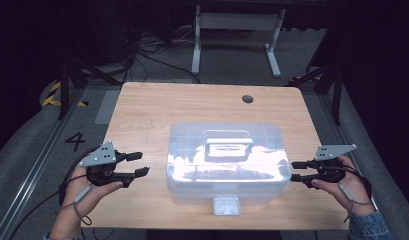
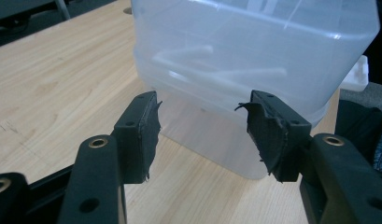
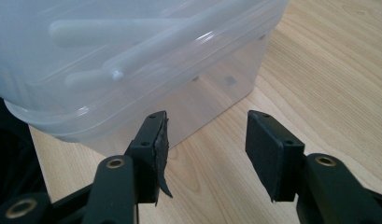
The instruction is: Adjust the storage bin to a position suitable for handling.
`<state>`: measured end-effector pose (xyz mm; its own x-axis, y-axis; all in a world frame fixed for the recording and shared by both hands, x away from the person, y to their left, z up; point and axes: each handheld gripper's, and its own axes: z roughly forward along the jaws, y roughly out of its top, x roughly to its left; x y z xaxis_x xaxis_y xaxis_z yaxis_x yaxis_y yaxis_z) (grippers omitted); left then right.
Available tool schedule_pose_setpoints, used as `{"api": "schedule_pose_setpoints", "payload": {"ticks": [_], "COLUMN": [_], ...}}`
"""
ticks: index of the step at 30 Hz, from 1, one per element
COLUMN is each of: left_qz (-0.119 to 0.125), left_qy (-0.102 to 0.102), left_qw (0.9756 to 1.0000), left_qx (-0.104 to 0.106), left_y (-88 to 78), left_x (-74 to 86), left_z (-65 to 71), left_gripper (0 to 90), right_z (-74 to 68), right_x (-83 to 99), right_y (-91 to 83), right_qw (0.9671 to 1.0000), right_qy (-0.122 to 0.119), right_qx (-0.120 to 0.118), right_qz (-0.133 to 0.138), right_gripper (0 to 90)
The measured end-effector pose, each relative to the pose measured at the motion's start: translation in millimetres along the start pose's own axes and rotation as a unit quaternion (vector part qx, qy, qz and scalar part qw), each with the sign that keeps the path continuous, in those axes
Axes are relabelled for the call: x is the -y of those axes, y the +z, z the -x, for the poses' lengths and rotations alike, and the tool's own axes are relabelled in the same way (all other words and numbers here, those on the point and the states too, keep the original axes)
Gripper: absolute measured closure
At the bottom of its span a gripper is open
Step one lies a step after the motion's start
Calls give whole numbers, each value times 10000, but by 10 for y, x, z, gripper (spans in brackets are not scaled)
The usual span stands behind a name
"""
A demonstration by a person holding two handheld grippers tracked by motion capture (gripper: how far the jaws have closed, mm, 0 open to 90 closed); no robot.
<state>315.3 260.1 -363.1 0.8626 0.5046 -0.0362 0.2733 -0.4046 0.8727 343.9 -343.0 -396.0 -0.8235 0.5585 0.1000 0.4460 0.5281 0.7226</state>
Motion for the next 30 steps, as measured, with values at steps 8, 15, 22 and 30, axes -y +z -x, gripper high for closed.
{"api": "schedule_pose_setpoints", "payload": {"ticks": [8, 15, 22, 30], "left_qz": [158, 137, 198, 270], "left_qy": [110, 213, 293, 378], "left_qw": [9997, 9995, 9987, 9977], "left_qx": [158, 213, 354, 495], "left_y": [-51, -44, -7, 91], "left_x": [-288, -470, -626, -858], "left_z": [57, 94, 121, 153], "left_gripper": [428, 422, 421, 420], "right_z": [2, -2, 4, -2], "right_x": [9, 6, 21, 39], "right_y": [-29, -38, -50, -63], "right_qw": [10000, 10000, 10000, 10000], "right_qy": [17, 11, 36, 49], "right_qx": [9, -1, 11, 29], "right_qz": [34, 42, 53, 53], "right_gripper": [497, 497, 497, 497]}}
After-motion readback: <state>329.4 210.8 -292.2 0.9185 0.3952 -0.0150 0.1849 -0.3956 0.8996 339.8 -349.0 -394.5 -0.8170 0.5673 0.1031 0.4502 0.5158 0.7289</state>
